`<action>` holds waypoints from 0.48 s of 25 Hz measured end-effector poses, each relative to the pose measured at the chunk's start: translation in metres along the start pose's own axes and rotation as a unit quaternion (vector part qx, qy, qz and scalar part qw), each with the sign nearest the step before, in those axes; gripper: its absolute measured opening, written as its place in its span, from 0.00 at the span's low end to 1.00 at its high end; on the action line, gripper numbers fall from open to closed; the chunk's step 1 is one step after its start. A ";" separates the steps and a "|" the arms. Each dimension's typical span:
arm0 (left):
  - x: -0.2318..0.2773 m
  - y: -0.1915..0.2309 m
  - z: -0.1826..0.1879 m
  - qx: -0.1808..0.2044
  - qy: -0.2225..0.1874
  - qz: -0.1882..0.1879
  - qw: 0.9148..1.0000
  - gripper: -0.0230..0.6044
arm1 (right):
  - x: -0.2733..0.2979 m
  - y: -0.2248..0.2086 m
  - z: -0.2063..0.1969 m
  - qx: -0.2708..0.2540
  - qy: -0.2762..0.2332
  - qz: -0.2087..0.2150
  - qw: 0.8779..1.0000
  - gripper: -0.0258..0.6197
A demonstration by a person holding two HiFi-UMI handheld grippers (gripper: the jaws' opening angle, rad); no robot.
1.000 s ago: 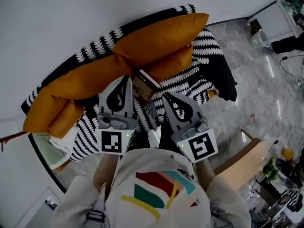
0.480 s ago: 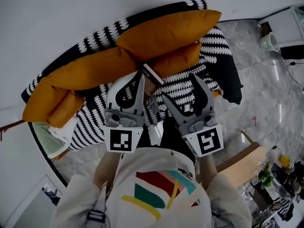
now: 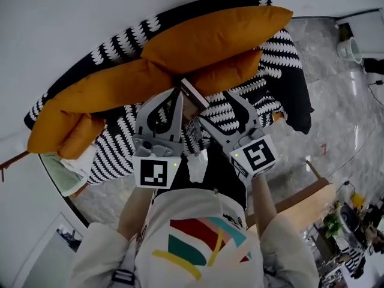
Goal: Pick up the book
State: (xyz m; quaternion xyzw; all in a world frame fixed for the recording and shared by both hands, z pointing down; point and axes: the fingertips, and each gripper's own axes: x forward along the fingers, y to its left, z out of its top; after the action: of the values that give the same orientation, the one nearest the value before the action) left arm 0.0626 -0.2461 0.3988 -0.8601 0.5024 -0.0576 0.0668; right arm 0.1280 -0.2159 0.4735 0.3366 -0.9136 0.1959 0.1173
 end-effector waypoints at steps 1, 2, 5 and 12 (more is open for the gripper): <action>0.004 0.001 -0.007 -0.003 0.005 -0.002 1.000 0.04 | 0.007 -0.008 -0.013 0.019 0.012 -0.001 1.000 0.57; 0.009 0.003 -0.014 -0.006 0.011 -0.002 1.000 0.04 | 0.014 -0.017 -0.026 0.039 0.022 -0.005 0.999 0.57; 0.026 0.005 -0.038 -0.009 0.026 -0.005 1.000 0.04 | 0.035 -0.044 -0.065 0.085 0.053 -0.027 0.995 0.57; 0.067 -0.005 -0.088 -0.002 0.040 -0.025 0.999 0.04 | 0.075 -0.058 -0.163 0.113 0.159 0.028 0.980 0.57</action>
State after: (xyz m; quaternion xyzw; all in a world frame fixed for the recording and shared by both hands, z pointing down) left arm 0.0844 -0.3069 0.4886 -0.8695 0.4832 -0.0927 0.0436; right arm 0.1240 -0.2280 0.6620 0.2865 -0.8643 0.3520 0.2170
